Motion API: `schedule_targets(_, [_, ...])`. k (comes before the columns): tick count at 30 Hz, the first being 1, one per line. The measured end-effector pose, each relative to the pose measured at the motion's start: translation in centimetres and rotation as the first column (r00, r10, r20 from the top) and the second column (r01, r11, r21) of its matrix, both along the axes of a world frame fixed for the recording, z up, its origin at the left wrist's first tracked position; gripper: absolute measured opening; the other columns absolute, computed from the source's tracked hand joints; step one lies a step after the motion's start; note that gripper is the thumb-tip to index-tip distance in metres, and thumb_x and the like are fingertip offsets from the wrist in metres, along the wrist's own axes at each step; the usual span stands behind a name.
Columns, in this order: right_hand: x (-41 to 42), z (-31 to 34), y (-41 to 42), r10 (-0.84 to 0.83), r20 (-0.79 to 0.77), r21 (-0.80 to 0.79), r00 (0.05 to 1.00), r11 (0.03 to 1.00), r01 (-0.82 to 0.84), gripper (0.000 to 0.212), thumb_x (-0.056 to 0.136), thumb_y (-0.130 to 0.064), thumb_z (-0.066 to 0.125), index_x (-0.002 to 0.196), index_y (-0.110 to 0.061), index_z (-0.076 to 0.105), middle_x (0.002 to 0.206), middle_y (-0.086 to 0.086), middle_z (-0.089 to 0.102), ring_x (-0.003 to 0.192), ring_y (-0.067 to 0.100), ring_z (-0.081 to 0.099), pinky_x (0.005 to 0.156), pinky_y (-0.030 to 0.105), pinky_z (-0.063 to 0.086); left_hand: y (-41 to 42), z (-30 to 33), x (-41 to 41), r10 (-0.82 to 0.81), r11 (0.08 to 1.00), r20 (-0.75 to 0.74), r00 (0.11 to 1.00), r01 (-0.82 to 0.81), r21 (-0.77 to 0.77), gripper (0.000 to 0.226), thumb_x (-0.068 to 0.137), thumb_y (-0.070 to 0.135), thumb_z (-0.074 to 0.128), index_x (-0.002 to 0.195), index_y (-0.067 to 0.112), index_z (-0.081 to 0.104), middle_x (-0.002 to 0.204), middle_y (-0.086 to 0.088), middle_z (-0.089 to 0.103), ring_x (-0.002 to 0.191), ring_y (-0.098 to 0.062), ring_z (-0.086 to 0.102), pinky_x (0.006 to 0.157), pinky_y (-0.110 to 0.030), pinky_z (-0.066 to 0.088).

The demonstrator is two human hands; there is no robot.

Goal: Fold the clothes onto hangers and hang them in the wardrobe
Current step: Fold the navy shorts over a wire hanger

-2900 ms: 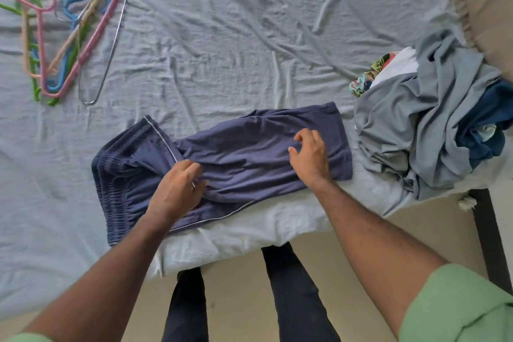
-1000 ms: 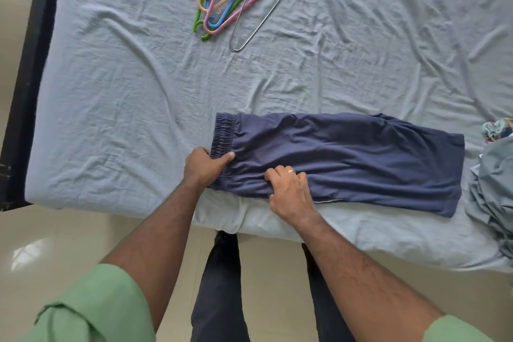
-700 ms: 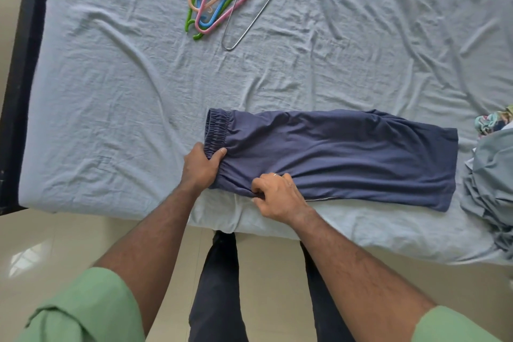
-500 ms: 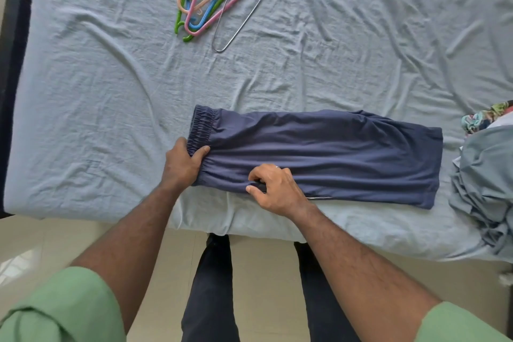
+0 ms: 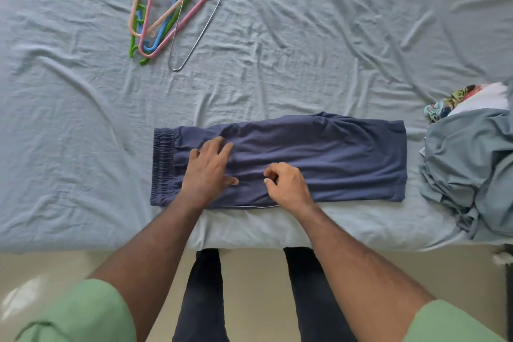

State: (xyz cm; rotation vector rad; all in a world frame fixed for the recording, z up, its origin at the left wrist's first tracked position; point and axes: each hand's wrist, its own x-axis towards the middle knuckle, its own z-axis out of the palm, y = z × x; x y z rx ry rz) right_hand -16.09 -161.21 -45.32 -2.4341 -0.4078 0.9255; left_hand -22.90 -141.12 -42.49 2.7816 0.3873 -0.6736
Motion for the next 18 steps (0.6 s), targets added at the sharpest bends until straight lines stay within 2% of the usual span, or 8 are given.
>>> schedule_targets(2, [2.0,-0.2,-2.1,-0.162,0.079,0.018,0.984,0.987,0.161,0.013,0.083,-0.016,0.07,0.095,-0.021,0.07,0.096,-0.003,0.067,0.09,0.022,0.066,0.087,0.044,0.054,-2.0,0.0,2.2,-0.044,0.999,-0.066,0.997,0.044,0.007,0.1,0.076,0.059,0.077,0.155,0.025,0.026,0.164,-0.006,0.019,0.149,-0.025,0.023,0.112,-0.05,0.029])
schedule_targets(4, [4.1,-0.3,-4.4,-0.295,0.158,-0.017,0.942,0.953,0.301,0.018,0.084,-0.013,0.07,0.101,-0.019,0.069,0.108,-0.001,0.065,0.101,0.025,0.063,0.092,0.045,0.05,-3.8,-0.2,4.0,-0.079,0.996,-0.114,0.99,0.082,0.019,0.106,0.079,0.06,0.074,0.159,0.026,0.013,0.168,-0.005,0.003,0.154,-0.025,0.01,0.117,-0.054,0.024])
schedule_targets(7, [7.6,-0.2,-9.0,-0.408,0.287,-0.151,0.867,0.874,0.461,0.03,0.086,-0.015,0.072,0.114,-0.02,0.062,0.126,0.004,0.056,0.119,0.029,0.054,0.097,0.049,0.04,-6.6,-0.4,6.3,-0.131,0.991,-0.138,0.982,0.135,0.018,0.113,0.078,0.06,0.075,0.16,0.027,0.004,0.168,-0.006,-0.008,0.155,-0.026,0.0,0.117,-0.061,0.02])
schedule_targets(10, [10.3,-0.3,-13.8,-0.486,0.357,-0.264,0.798,0.767,0.585,0.046,0.084,-0.02,0.074,0.126,-0.02,0.054,0.14,0.006,0.048,0.128,0.033,0.047,0.1,0.051,0.038,-8.9,-0.6,8.0,-0.154,0.986,-0.164,0.974,0.163,0.042,0.12,0.074,0.062,0.077,0.16,0.026,0.001,0.168,-0.007,-0.011,0.155,-0.028,-0.002,0.116,-0.063,0.018])
schedule_targets(12, [11.5,-0.3,-16.3,-0.53,0.362,-0.313,0.767,0.706,0.635,0.056,0.083,-0.023,0.075,0.133,-0.017,0.049,0.144,0.009,0.044,0.131,0.036,0.043,0.101,0.052,0.038,-9.8,-0.8,8.6,-0.151,0.985,-0.189,0.97,0.163,0.053,0.126,0.072,0.062,0.079,0.16,0.025,-0.002,0.168,-0.008,-0.014,0.155,-0.029,-0.003,0.115,-0.065,0.018])
schedule_targets(15, [13.2,-0.7,-19.0,-0.626,0.278,-0.361,0.728,0.635,0.683,0.07,0.083,-0.031,0.077,0.142,-0.014,0.042,0.148,0.012,0.043,0.135,0.038,0.041,0.104,0.053,0.036,-10.8,-1.1,9.6,-0.151,0.983,-0.238,0.96,0.171,0.069,0.132,0.071,0.061,0.081,0.16,0.024,-0.01,0.166,-0.01,-0.02,0.155,-0.032,-0.006,0.114,-0.067,0.019])
schedule_targets(18, [14.5,-1.3,-20.4,-0.68,0.19,-0.378,0.708,0.615,0.692,0.081,0.081,-0.04,0.079,0.145,-0.012,0.038,0.15,0.014,0.041,0.136,0.039,0.041,0.105,0.054,0.037,-11.3,-1.5,10.3,-0.15,0.979,-0.293,0.944,0.183,0.091,0.137,0.069,0.059,0.083,0.159,0.024,-0.014,0.165,-0.012,-0.023,0.155,-0.034,-0.008,0.114,-0.068,0.017])
